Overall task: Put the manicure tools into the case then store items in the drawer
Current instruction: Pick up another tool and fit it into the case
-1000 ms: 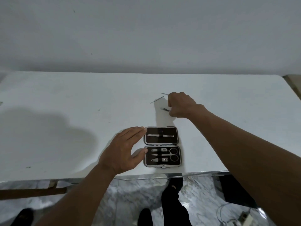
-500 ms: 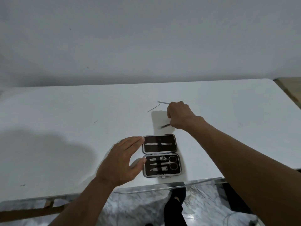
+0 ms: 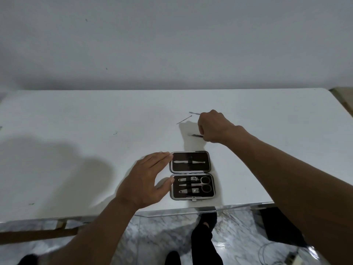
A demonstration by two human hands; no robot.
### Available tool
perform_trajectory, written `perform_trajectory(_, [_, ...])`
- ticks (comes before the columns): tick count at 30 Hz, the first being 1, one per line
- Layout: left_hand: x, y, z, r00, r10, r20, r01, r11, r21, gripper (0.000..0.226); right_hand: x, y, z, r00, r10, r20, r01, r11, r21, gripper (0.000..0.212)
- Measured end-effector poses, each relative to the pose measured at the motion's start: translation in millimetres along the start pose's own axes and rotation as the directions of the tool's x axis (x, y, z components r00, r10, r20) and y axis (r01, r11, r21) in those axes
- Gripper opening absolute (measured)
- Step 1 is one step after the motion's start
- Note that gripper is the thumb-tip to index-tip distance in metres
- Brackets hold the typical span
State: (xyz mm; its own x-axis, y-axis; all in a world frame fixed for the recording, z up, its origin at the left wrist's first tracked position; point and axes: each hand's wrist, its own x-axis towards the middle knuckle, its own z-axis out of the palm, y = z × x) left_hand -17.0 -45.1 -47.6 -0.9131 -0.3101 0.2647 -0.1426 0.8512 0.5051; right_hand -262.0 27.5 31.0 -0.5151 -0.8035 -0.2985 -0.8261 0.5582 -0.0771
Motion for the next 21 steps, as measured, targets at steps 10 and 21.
perform_trajectory(10, [-0.7, 0.3, 0.1, 1.000, 0.006, -0.003, -0.006, 1.000, -0.002, 0.057, 9.0, 1.1, 1.6, 0.988, 0.031, 0.149, -0.038, 0.998, 0.047, 0.024])
perform_trajectory(21, [-0.1, 0.2, -0.8, 1.000, 0.003, 0.000, -0.003, 1.000, 0.009, 0.057, -8.4, 6.3, 14.7, 0.995, 0.091, 0.040, -0.097, 0.977, 0.192, 0.015])
